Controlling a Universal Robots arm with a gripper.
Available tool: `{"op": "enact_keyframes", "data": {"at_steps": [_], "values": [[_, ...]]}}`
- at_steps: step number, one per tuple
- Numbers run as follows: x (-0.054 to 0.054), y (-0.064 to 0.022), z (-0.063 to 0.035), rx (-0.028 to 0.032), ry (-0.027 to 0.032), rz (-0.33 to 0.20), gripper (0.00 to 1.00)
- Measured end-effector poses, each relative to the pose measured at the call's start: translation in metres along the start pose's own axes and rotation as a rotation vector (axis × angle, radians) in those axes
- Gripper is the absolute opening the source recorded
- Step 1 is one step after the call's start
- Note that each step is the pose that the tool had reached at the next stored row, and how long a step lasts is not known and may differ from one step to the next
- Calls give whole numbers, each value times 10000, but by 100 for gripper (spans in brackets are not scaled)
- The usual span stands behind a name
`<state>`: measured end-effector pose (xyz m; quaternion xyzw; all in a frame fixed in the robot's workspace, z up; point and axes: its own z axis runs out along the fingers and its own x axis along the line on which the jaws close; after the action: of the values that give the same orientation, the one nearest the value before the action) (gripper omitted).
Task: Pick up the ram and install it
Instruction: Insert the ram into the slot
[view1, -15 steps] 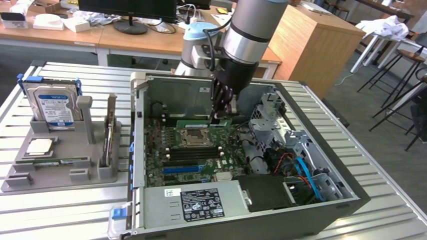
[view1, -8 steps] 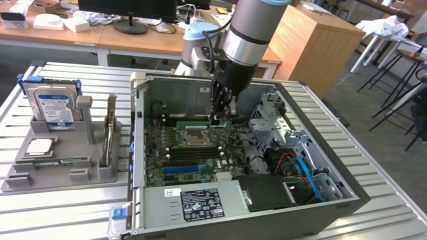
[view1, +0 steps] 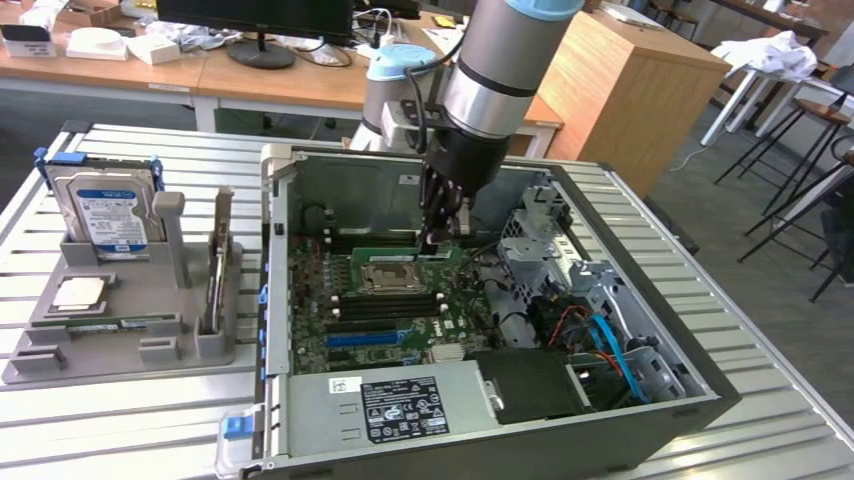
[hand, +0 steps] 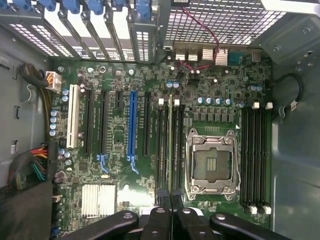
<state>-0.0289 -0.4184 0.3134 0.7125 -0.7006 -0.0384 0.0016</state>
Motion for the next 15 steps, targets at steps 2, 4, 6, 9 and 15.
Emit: {"op": "enact_keyframes", "data": {"at_steps": [2,4,6,9,15], "values": [[1,-1,14,0,1,3,11],[1,-2,29,0,0,6,11],[2,-3,46,1,0,9,11],[4,-4,70,1,-2,13,11],[6,-7,121,2,-1,24,11]]}}
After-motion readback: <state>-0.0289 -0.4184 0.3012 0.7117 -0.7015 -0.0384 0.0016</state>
